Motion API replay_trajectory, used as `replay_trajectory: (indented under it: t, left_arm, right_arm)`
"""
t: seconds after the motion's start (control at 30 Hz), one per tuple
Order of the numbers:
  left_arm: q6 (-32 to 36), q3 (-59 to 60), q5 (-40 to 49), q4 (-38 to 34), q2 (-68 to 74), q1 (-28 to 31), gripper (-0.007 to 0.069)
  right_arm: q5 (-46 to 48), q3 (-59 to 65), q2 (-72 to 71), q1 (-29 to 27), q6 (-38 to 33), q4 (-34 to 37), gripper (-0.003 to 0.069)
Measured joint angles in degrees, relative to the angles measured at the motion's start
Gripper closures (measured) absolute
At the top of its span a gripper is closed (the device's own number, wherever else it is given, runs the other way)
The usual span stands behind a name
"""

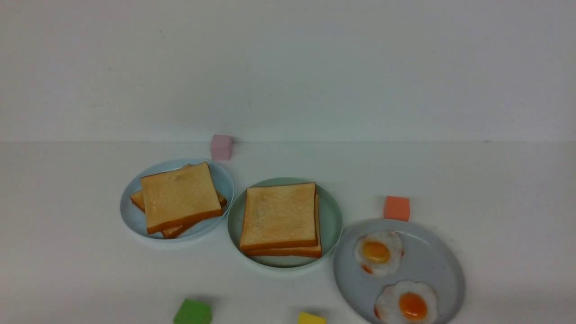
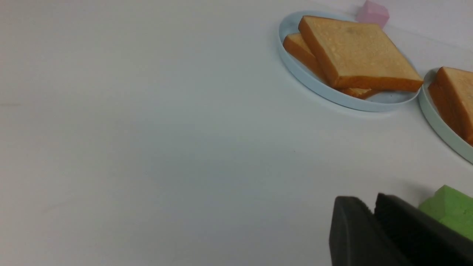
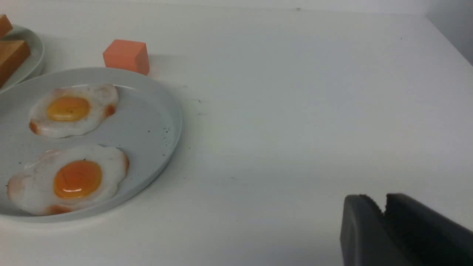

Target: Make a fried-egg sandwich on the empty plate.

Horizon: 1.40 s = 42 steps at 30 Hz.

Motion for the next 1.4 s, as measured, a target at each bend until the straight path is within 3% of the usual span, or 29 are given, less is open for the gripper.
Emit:
replay_trajectory:
  t: [1.4]
  left_arm:
    - [0.0,0.0,0.1,0.0,0.0,0.2,0.0494]
  right_arm:
    - [0.0,0.0,0.0,0.0,0.0,0.1,0.0497]
